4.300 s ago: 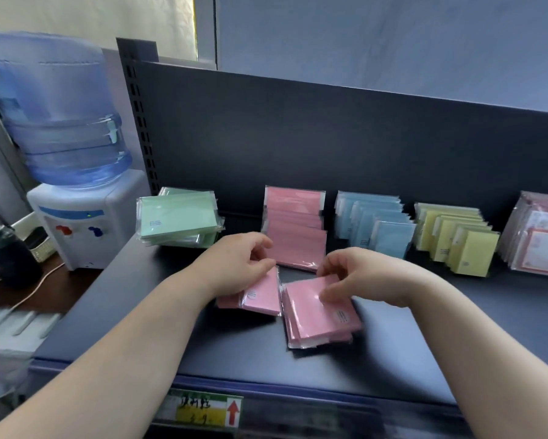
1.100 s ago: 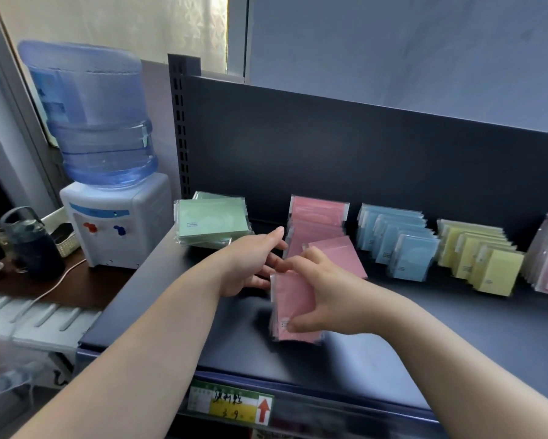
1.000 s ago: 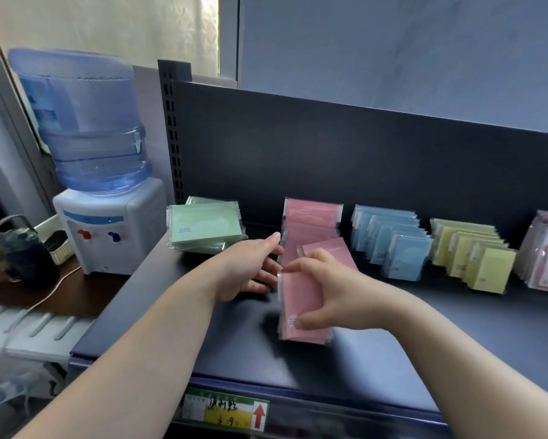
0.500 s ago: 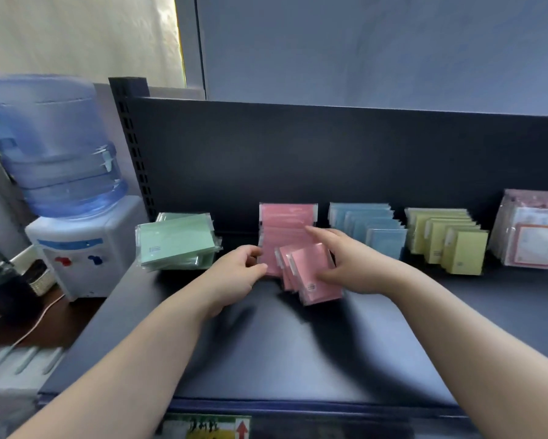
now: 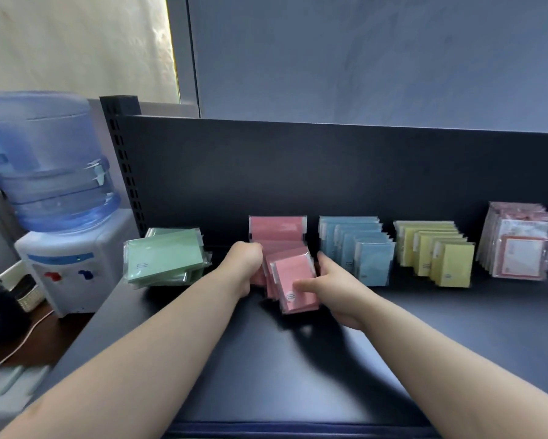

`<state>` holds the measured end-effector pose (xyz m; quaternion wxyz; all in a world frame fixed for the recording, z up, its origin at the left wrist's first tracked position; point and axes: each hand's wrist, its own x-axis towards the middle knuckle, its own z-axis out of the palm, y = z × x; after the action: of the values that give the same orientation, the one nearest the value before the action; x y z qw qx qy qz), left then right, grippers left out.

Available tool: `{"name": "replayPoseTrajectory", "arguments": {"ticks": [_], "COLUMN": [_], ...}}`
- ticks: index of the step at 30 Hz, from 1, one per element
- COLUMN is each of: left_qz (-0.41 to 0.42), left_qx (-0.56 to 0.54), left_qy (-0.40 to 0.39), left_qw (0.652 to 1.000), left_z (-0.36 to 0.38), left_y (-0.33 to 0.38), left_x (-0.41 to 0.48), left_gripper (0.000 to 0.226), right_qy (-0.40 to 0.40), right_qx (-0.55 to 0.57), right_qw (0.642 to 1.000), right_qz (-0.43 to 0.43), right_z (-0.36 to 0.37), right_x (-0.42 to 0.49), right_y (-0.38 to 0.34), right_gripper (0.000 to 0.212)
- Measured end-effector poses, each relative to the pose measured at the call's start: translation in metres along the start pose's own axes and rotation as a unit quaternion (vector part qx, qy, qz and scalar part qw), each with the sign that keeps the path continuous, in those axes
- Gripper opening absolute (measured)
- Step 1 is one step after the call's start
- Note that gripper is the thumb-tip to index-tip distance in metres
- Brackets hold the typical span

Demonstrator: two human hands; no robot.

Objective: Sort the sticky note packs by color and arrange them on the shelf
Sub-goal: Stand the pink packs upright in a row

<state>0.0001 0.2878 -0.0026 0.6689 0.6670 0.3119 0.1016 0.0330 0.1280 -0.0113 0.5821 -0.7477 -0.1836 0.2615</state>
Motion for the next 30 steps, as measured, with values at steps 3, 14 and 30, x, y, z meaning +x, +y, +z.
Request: {"name": "replayPoseTrajectory", "arguments": {"ticks": [3,14,30], "left_qz": [-0.004,0.101,0.195], "left_qx": [-0.057,-0.135,-0.046], "left_qy": [0.021,0.075,0.016], "left_qw": [0.998,0.983,0.980], "left_z": [0.006,0.015,0.019], "left_y": [-0.004,-0.010,-0.031], "left_x": [0.001,0.008,0.049], "left_gripper": [0.027,0.025,0.084], "right_qy": [-0.011,-0.013,0.072], "right_qx": [0.009,-0.076,-0.188], "right_qw": [1.000,0.994,0.977], "right_qz": [-0.009,-0.074,-0.075], "right_z": [0.000,-0.003,0.010], "right_x": [0.003,0.011,0.036], "right_y": [0.002,0.006,0.002], "right_gripper": [0.079,0.084,0.106]}}
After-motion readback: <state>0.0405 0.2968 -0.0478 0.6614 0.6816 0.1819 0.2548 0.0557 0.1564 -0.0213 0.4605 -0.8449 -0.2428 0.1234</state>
